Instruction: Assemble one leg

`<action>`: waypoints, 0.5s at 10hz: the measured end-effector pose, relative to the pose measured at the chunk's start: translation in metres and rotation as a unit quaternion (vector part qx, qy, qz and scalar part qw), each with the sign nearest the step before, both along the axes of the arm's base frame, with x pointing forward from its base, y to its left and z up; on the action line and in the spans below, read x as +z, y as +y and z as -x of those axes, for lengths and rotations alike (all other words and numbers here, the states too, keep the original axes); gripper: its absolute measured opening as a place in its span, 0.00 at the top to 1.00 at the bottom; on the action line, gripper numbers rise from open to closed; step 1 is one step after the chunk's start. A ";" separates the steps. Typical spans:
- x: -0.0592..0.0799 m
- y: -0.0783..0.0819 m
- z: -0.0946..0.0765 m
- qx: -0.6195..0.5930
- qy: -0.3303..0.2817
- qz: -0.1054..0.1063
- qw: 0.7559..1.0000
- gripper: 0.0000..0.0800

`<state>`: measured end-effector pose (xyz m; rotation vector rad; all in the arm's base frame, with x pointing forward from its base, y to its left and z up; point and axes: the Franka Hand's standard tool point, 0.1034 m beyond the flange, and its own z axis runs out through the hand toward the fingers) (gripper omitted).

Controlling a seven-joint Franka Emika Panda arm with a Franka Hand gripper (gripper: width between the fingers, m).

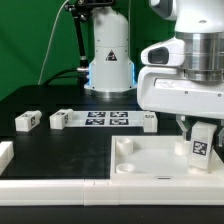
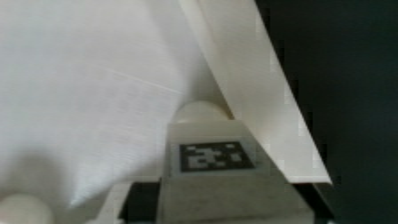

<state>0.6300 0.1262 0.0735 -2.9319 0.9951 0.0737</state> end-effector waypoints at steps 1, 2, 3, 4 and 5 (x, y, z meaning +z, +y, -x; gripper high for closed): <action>0.000 0.000 0.000 -0.038 0.001 0.002 0.999 0.64; 0.000 0.001 -0.001 -0.101 0.003 0.005 0.995 0.64; 0.000 0.001 -0.001 -0.135 0.005 0.007 0.991 0.64; 0.000 0.002 0.000 -0.154 0.007 0.007 0.988 0.64; 0.000 0.003 0.000 -0.186 0.010 0.004 0.982 0.64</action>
Offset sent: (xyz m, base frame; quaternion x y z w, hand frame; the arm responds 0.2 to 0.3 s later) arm 0.0013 -0.0027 -0.0021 -0.0208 0.0187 0.1111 0.9934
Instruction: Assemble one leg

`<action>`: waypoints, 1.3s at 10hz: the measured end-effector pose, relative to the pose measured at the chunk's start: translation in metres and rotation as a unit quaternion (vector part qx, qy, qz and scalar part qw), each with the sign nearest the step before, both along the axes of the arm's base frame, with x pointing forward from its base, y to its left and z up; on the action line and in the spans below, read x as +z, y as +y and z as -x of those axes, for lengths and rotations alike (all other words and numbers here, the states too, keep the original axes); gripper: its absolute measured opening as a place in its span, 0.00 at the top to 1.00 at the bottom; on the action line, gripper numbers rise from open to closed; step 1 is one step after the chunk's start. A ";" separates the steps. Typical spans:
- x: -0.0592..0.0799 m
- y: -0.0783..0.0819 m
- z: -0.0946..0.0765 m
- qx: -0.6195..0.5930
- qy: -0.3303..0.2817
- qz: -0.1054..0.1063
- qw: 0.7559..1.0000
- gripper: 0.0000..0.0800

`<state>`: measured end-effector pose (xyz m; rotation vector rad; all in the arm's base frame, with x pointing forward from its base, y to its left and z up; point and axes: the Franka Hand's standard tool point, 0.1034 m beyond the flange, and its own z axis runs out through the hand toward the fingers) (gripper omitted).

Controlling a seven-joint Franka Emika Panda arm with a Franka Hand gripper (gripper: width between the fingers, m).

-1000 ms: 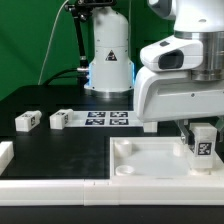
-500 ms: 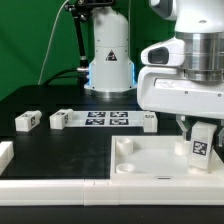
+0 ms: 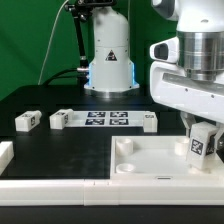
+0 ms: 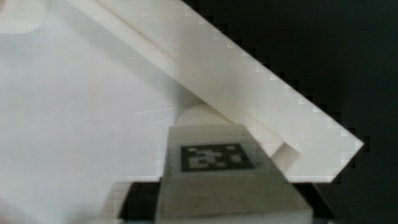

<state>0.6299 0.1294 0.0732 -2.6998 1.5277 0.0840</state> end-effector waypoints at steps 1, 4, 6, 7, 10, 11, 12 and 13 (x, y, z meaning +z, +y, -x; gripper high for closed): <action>0.000 0.000 0.000 0.022 -0.001 -0.001 1.000 0.50; 0.001 -0.001 0.000 0.107 -0.003 -0.001 0.994 0.22; 0.001 -0.001 0.000 0.273 -0.009 0.006 0.962 0.19; 0.001 -0.003 -0.001 0.347 -0.012 0.011 0.938 0.19; 0.001 -0.004 -0.001 0.460 -0.015 0.008 0.888 0.19; 0.001 -0.004 -0.001 0.494 -0.017 0.007 0.869 0.19; 0.000 -0.005 0.000 0.521 -0.017 0.006 0.853 0.19; -0.001 -0.006 0.000 0.555 -0.018 0.004 0.831 0.19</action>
Offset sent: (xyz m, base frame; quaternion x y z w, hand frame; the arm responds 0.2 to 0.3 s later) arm 0.0048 -0.0044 0.0053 -0.0237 -0.0047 -0.1021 0.9945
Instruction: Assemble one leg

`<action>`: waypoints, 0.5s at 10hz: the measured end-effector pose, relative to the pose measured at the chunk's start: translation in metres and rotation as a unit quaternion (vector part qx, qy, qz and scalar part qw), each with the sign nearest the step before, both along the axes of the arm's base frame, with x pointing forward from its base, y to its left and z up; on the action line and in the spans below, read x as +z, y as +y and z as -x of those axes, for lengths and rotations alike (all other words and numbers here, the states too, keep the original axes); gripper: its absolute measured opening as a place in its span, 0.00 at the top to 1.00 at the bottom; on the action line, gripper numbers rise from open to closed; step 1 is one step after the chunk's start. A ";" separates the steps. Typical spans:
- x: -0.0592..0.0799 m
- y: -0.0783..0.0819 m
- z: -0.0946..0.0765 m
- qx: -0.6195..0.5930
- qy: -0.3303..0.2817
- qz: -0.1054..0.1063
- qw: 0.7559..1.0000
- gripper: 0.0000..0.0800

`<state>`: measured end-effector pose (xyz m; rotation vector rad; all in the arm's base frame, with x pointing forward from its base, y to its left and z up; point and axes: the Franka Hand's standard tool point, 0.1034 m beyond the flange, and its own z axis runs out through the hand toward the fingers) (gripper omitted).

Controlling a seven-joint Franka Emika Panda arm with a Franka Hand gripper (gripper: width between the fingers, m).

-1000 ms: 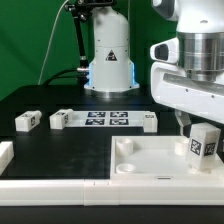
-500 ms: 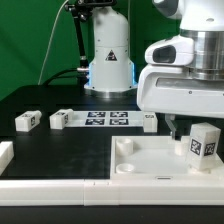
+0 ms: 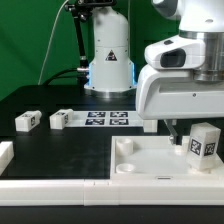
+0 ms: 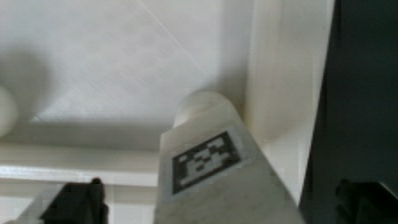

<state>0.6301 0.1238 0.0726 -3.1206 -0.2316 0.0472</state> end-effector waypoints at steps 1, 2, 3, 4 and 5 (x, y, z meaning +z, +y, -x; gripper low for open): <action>0.000 0.000 0.000 0.024 0.000 0.000 1.000 0.19; 0.000 0.000 0.000 0.022 0.000 0.000 1.000 0.34; 0.000 0.000 0.000 0.022 0.000 0.000 1.000 0.51; 0.000 0.000 0.000 0.023 0.000 0.000 1.000 0.51; 0.000 0.000 0.000 0.023 0.000 0.000 1.000 0.64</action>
Offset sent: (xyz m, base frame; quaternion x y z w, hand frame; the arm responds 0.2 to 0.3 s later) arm 0.0000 0.0000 0.0000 0.0000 0.0000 0.0000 1.0000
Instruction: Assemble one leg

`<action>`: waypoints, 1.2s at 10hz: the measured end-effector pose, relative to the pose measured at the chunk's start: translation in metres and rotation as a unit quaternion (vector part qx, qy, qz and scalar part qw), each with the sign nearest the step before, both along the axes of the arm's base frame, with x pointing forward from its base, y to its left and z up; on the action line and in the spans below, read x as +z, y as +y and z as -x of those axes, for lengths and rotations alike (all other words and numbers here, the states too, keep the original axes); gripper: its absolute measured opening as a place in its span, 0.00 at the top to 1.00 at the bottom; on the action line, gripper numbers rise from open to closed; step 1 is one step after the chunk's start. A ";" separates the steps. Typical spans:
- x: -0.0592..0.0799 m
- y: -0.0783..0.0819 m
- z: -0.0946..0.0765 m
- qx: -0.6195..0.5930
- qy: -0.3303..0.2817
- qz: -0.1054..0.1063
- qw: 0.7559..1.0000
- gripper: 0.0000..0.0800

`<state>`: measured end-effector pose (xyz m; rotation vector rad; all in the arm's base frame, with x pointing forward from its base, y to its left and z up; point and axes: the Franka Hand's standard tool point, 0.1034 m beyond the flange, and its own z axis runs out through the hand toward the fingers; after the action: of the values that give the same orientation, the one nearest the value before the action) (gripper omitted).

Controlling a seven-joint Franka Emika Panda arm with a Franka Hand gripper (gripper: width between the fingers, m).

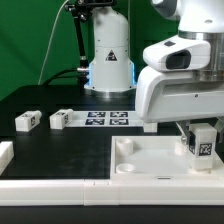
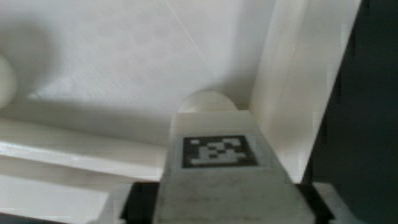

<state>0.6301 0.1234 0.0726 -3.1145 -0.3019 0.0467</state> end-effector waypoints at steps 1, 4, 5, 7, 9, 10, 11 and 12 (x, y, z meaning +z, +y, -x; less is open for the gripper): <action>0.000 0.000 0.000 0.000 0.000 0.000 1.000 0.64; 0.000 0.000 0.000 -0.031 0.000 0.000 1.000 0.64; 0.000 0.000 0.000 -0.084 0.002 -0.001 0.996 0.64; 0.000 -0.001 0.000 -0.187 0.006 -0.007 0.982 0.64; -0.001 -0.002 0.000 -0.280 0.012 -0.010 0.960 0.64; -0.001 -0.002 0.000 -0.339 0.014 -0.009 0.941 0.64; -0.001 -0.002 0.000 -0.369 0.015 -0.008 0.929 0.64; -0.001 -0.002 0.000 -0.430 0.016 -0.006 0.903 0.64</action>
Offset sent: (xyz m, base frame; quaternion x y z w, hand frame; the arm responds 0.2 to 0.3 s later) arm 0.0000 0.0000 0.0000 0.0000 0.0000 0.0000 1.0000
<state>0.6302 0.1216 0.0719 -2.9159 1.0581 0.0822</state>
